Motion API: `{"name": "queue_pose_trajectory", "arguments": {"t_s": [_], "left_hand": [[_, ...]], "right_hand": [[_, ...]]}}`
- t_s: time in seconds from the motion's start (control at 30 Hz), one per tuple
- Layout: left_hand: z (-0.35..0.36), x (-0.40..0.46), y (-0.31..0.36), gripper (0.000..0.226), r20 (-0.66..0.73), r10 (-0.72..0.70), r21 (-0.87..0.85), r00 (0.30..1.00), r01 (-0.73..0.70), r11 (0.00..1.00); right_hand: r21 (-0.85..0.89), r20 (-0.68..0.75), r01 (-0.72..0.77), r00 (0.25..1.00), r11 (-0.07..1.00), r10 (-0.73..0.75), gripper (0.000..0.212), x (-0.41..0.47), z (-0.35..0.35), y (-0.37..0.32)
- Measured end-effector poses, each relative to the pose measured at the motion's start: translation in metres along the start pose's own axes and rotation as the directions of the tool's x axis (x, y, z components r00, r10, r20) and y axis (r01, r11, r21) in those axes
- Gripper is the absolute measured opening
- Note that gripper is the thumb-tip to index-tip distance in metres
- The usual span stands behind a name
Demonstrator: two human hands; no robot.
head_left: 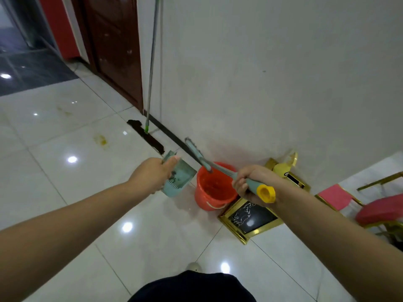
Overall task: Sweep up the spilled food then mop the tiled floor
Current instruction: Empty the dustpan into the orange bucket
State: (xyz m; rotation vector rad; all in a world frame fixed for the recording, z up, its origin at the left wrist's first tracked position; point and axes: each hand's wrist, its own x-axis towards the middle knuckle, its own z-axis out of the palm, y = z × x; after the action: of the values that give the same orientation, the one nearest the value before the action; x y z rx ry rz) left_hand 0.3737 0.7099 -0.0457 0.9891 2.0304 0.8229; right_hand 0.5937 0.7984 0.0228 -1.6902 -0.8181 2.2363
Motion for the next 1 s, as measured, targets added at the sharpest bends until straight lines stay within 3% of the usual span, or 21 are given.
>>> {"name": "queue_pose_trajectory", "arguments": {"t_s": [0.1,0.6,0.83,1.0], "left_hand": [[0.012,0.007,-0.006,0.056,0.033,-0.094,-0.131,0.995,0.097,0.987],[0.15,0.044,-0.038,0.055,0.231,-0.324,-0.256,0.918,0.378,0.89],[0.21,0.057,-0.036,0.049,0.35,-0.307,-0.272,0.885,0.409,0.871],[0.243,0.058,-0.03,0.045,0.388,-0.288,-0.35,0.876,0.429,0.832]], "right_hand": [[-0.066,0.019,-0.043,0.999,0.997,0.044,0.014,0.004,0.001,-0.014],[-0.252,0.022,-0.304,0.947,0.919,0.319,0.013,0.073,-0.018,-0.041],[-0.379,-0.048,-0.438,0.889,0.815,0.456,0.01,0.113,-0.051,-0.049],[-0.481,-0.081,-0.453,0.876,0.751,0.476,0.012,0.128,-0.075,-0.059]]}}
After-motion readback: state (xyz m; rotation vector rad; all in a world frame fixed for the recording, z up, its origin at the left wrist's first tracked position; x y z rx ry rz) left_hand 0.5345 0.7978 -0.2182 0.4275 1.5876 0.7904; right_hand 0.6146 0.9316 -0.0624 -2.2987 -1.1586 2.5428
